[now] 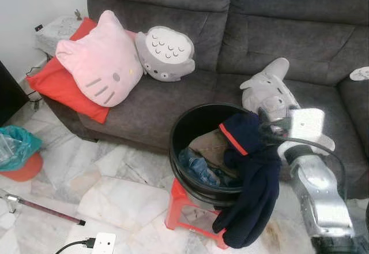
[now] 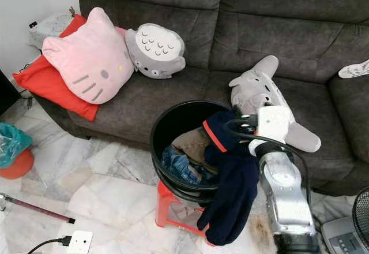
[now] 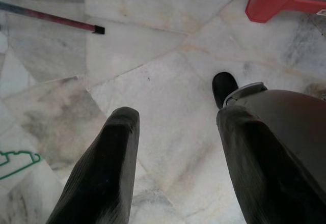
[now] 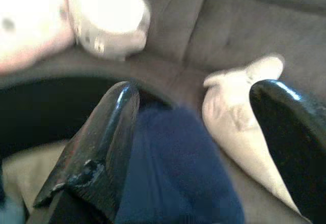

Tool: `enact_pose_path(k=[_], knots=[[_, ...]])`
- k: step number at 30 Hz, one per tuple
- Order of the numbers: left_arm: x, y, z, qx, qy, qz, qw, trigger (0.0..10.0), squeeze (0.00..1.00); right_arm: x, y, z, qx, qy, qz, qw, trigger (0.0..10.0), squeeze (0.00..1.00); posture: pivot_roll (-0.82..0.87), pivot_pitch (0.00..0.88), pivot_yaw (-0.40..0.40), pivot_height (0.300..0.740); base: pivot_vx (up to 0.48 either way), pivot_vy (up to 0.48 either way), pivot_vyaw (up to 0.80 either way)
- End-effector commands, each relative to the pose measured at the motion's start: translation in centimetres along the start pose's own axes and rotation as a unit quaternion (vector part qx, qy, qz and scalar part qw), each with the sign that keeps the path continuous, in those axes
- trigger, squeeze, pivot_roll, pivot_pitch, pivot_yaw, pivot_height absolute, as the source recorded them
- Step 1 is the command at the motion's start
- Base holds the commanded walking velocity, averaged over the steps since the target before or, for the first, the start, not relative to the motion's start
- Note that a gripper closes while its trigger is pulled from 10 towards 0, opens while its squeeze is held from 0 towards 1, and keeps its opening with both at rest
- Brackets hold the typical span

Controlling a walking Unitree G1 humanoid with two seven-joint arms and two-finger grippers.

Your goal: Hang hanger

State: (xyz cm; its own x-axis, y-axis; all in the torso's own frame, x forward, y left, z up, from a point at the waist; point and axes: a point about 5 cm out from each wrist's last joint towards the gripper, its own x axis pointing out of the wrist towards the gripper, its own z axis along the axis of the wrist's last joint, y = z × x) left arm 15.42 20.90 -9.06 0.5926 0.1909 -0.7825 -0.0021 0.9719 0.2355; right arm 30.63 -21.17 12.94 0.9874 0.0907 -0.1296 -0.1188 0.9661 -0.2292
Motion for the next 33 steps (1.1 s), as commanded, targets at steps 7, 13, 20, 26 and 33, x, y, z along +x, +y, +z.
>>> enact_pose_path(k=[7, 13, 20, 26, 33], knots=[[-0.1, 0.0, -0.6, -0.003, 0.013, -0.001, 1.000, 10.0, 0.00, 1.5, 0.6, -0.1, -0.090, 0.065, 0.095, 0.989, 10.0, 0.00, -0.09, 0.084, 0.015, 0.740, 0.000, 0.000, 0.00], [-0.1, 0.0, -0.6, -0.002, 0.013, -0.002, 1.000, 10.0, 0.00, 3.4, 1.7, 1.9, -0.126, 0.057, 0.150, 0.979, 10.0, 0.00, -0.09, 0.085, 0.017, 0.740, 0.000, 0.000, 0.00], [-0.1, 0.0, -0.6, -0.003, 0.014, -0.003, 1.000, 10.0, 0.00, 4.6, 3.9, 1.4, -0.167, 0.095, 0.216, 0.957, 10.0, 0.00, -0.09, 0.088, 0.017, 0.740, 0.000, 0.000, 0.00], [-0.1, -0.1, -0.6, -0.005, 0.014, -0.004, 1.000, 10.0, 0.00, 5.3, 5.4, 0.3, -0.199, 0.135, 0.244, 0.939, 10.0, 0.00, -0.09, 0.091, 0.015, 0.740, 0.000, 0.000, 0.00], [-0.1, -0.1, -0.7, -0.007, 0.014, -0.005, 1.000, 10.0, 0.00, 5.8, 5.9, 0.0, -0.209, 0.151, 0.256, 0.932, 10.0, 0.00, -0.09, 0.089, 0.011, 0.740, 0.000, 0.000, 0.00]])
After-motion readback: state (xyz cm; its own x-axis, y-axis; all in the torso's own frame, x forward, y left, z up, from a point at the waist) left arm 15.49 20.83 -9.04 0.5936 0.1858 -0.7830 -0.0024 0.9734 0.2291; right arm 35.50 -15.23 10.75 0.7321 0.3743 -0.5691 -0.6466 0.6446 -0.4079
